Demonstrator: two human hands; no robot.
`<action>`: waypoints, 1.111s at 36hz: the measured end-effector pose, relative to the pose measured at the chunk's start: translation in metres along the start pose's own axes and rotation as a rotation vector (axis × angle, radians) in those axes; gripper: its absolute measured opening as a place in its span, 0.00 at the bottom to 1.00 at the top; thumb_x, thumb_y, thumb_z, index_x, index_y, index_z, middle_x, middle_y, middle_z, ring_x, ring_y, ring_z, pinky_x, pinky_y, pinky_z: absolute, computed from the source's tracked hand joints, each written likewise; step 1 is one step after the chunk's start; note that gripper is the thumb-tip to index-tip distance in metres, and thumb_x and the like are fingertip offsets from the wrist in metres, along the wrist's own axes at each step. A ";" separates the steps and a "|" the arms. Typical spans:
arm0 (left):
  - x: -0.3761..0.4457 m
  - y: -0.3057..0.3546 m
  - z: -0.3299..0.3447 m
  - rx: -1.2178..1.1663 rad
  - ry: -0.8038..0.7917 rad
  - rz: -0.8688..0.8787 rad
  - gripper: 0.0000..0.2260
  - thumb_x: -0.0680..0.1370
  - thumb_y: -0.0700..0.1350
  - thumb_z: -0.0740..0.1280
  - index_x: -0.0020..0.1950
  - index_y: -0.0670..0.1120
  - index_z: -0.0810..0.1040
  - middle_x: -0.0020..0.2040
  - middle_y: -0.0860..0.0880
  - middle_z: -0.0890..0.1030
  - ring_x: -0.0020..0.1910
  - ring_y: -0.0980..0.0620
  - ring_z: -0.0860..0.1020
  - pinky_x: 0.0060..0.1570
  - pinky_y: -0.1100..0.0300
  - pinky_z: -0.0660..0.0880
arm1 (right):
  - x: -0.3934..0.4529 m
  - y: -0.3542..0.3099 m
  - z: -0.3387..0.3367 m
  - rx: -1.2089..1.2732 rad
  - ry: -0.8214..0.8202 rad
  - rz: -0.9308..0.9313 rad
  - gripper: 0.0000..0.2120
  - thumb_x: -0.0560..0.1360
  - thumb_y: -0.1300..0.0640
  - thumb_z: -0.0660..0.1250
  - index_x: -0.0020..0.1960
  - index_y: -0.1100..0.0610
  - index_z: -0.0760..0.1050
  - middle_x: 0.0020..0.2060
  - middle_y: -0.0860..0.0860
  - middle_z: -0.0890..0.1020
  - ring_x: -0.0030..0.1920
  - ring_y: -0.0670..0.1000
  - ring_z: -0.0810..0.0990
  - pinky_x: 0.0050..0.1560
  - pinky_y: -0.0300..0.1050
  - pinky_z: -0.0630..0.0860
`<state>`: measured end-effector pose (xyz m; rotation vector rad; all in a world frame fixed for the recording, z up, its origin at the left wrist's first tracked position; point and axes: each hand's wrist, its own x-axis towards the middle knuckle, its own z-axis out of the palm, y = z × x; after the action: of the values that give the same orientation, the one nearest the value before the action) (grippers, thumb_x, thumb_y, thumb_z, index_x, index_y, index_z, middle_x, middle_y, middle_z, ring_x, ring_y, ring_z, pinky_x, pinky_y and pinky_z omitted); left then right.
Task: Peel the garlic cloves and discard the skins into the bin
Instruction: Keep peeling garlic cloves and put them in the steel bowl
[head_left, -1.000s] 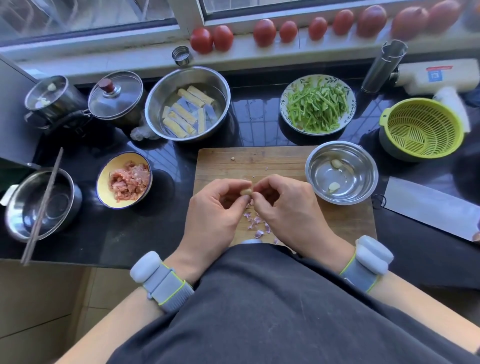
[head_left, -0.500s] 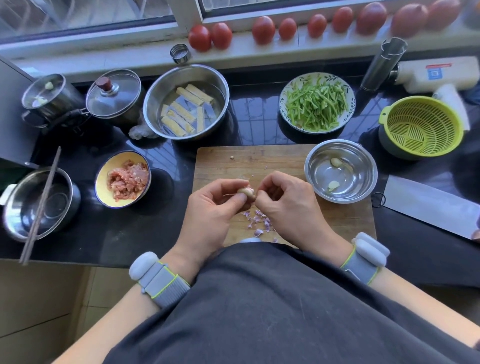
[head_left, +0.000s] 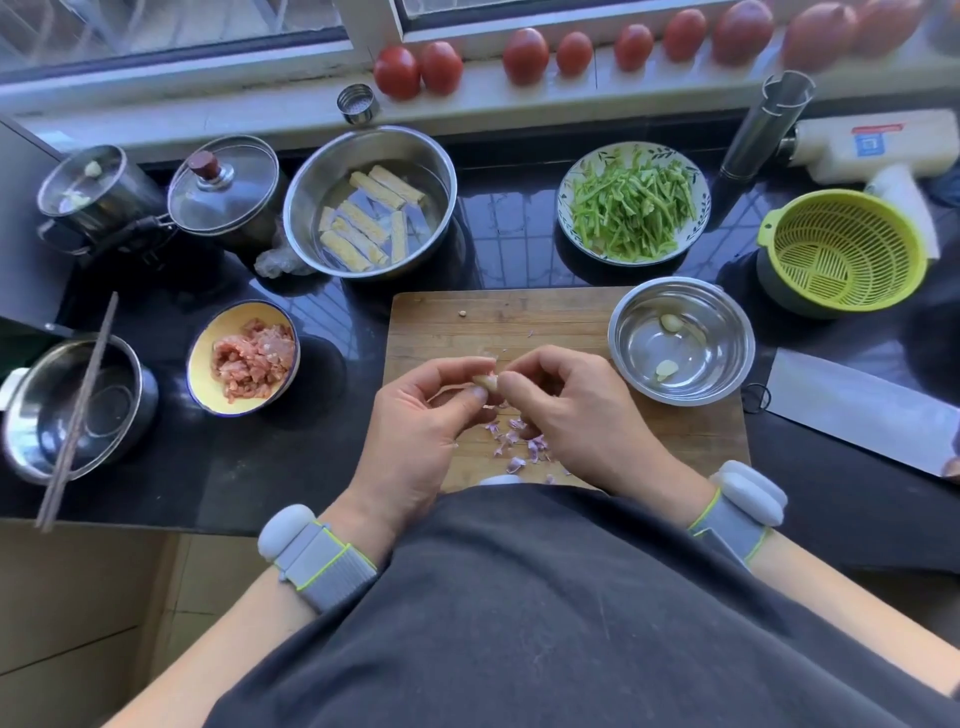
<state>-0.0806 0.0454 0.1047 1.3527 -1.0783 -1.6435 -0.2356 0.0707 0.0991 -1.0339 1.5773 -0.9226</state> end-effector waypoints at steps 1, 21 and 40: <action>0.000 0.000 0.000 0.071 -0.003 0.028 0.09 0.77 0.30 0.69 0.51 0.41 0.84 0.44 0.43 0.86 0.44 0.47 0.84 0.48 0.56 0.80 | 0.000 -0.001 0.001 -0.014 -0.003 -0.004 0.05 0.77 0.54 0.71 0.44 0.52 0.83 0.35 0.48 0.85 0.32 0.49 0.82 0.38 0.52 0.84; 0.000 0.001 0.000 -0.063 -0.033 -0.008 0.18 0.73 0.25 0.69 0.57 0.43 0.81 0.51 0.43 0.86 0.48 0.48 0.84 0.49 0.61 0.80 | 0.001 0.004 0.001 -0.012 0.079 0.044 0.08 0.77 0.59 0.69 0.39 0.55 0.79 0.30 0.48 0.81 0.31 0.53 0.84 0.31 0.42 0.77; 0.001 -0.003 -0.001 0.483 -0.021 0.193 0.09 0.73 0.34 0.75 0.47 0.45 0.81 0.49 0.53 0.86 0.46 0.50 0.84 0.50 0.51 0.82 | 0.005 0.012 -0.005 -0.045 -0.030 0.063 0.09 0.76 0.62 0.67 0.42 0.51 0.83 0.33 0.52 0.84 0.29 0.49 0.81 0.34 0.48 0.81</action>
<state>-0.0796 0.0452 0.1013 1.4709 -1.6371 -1.3050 -0.2428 0.0698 0.0876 -1.0194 1.6031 -0.8282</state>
